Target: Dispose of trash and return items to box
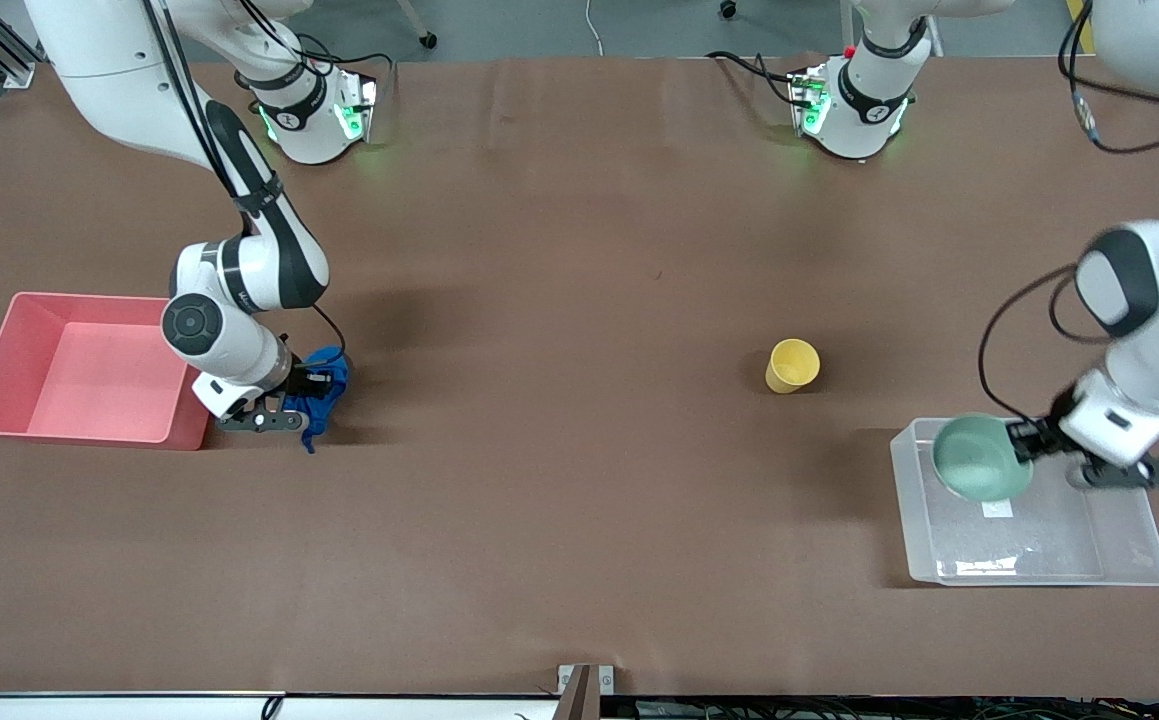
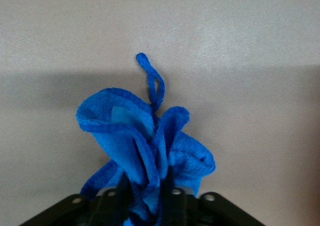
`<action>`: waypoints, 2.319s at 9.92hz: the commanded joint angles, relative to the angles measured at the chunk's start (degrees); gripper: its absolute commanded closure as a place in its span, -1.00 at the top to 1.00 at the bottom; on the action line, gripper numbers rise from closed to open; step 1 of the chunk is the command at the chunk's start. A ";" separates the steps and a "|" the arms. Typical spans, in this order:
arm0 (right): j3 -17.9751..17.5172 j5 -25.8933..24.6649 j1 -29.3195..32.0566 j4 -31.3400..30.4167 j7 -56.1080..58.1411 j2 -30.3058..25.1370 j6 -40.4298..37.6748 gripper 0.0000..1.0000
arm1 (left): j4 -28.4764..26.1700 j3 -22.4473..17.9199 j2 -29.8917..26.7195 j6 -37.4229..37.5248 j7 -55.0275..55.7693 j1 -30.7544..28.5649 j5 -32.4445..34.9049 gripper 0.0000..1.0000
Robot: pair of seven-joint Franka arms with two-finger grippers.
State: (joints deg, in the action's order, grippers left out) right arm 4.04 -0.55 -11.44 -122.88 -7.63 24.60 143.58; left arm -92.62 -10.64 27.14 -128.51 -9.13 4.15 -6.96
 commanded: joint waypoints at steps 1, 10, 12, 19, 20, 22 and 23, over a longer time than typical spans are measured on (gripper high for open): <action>-0.52 0.38 0.55 -0.69 -1.07 -1.13 0.05 -0.99 | 9.38 -4.80 11.76 2.92 -8.41 -0.28 -7.94 -0.99; 0.35 -4.63 17.20 23.13 13.72 -13.08 -42.59 -0.98 | 5.97 -5.18 7.36 0.34 -9.68 -0.99 -13.25 0.89; 0.35 -4.98 24.16 20.08 19.55 -12.56 -37.88 -0.96 | 4.21 -3.26 -2.13 8.77 -8.71 -0.98 -6.97 0.97; 0.27 -4.98 28.41 6.34 26.77 -1.84 -8.58 0.54 | -21.61 10.18 -28.27 12.68 1.82 -1.51 -0.42 1.00; 0.18 -4.90 28.41 6.34 26.79 -1.83 -8.66 1.00 | -24.33 12.12 -28.54 11.19 2.19 -1.51 -0.42 1.00; -0.08 -4.19 28.32 6.60 26.18 -2.62 -9.10 1.00 | -25.76 15.20 -25.75 11.00 2.28 -1.42 -0.42 1.00; -0.17 -4.19 27.27 7.39 25.74 -6.63 -12.32 1.00 | -26.81 16.78 -23.73 9.00 2.80 -1.33 -0.42 1.00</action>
State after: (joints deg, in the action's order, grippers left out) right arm 4.77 -4.68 15.99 -115.43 18.49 23.13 134.77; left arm -117.15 4.43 0.25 -116.58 -7.22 3.00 -8.54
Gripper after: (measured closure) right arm 0.211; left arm 0.000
